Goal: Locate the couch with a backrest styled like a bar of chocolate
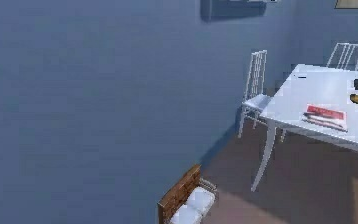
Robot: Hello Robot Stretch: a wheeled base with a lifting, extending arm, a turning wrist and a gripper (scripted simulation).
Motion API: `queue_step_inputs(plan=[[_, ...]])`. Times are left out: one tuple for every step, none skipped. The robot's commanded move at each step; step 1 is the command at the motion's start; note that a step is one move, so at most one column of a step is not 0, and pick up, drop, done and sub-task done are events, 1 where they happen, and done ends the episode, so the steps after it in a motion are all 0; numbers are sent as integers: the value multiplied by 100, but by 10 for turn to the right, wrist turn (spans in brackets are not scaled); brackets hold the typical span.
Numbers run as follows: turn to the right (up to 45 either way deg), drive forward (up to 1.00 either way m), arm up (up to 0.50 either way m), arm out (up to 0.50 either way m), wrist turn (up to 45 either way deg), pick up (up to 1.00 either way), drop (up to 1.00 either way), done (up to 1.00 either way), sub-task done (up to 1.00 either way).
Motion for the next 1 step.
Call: queue_step_inputs(plan=[[0,0,0,0,0,0,0,100,0]])
